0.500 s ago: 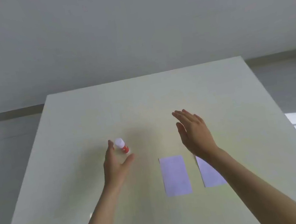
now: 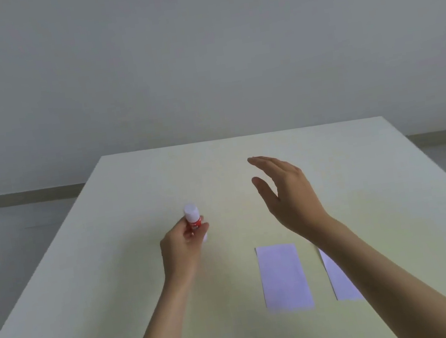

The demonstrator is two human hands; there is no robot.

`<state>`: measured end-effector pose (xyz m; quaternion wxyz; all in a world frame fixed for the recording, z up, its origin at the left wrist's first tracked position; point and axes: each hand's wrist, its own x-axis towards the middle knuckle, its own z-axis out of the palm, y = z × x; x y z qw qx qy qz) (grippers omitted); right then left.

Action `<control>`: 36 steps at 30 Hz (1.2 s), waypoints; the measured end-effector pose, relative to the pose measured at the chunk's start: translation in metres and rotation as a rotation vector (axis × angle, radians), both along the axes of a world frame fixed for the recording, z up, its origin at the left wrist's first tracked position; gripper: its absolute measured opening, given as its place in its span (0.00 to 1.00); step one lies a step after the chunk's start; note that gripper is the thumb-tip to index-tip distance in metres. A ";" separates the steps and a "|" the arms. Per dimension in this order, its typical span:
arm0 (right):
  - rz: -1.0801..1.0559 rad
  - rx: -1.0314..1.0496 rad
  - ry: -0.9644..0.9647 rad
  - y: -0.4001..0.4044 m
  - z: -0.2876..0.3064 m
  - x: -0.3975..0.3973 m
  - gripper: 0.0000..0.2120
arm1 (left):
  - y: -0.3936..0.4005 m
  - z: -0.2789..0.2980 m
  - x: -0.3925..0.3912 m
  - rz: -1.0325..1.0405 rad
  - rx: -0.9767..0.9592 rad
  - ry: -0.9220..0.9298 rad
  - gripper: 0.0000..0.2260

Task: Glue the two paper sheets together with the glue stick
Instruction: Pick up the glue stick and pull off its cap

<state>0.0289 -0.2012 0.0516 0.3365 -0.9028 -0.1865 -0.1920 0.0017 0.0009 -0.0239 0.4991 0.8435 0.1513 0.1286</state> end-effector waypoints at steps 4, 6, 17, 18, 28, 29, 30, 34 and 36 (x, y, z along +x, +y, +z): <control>0.029 0.082 -0.014 0.002 0.016 -0.040 0.17 | -0.011 0.020 -0.028 -0.093 0.023 -0.097 0.01; 0.048 0.123 -0.008 0.000 0.025 -0.057 0.18 | -0.020 0.033 -0.039 -0.143 0.111 -0.183 0.05; -0.016 0.180 0.271 -0.002 0.054 -0.106 0.18 | -0.041 0.087 -0.097 -0.281 0.450 -0.334 0.15; -0.019 0.182 0.288 -0.003 0.055 -0.108 0.19 | -0.042 0.090 -0.099 -0.276 0.466 -0.338 0.14; 0.111 0.203 0.327 -0.018 0.063 -0.110 0.02 | -0.049 0.107 -0.103 -0.254 0.568 -0.369 0.11; 0.132 0.211 0.327 -0.019 0.063 -0.110 0.05 | -0.049 0.107 -0.103 -0.252 0.572 -0.368 0.11; 0.136 0.222 0.338 -0.020 0.063 -0.109 0.09 | -0.049 0.108 -0.102 -0.252 0.576 -0.368 0.11; 0.006 0.215 0.426 -0.017 0.065 -0.108 0.22 | -0.051 0.109 -0.100 -0.246 0.608 -0.365 0.12; -0.038 0.207 0.435 -0.014 0.064 -0.107 0.26 | -0.051 0.109 -0.098 -0.248 0.613 -0.365 0.12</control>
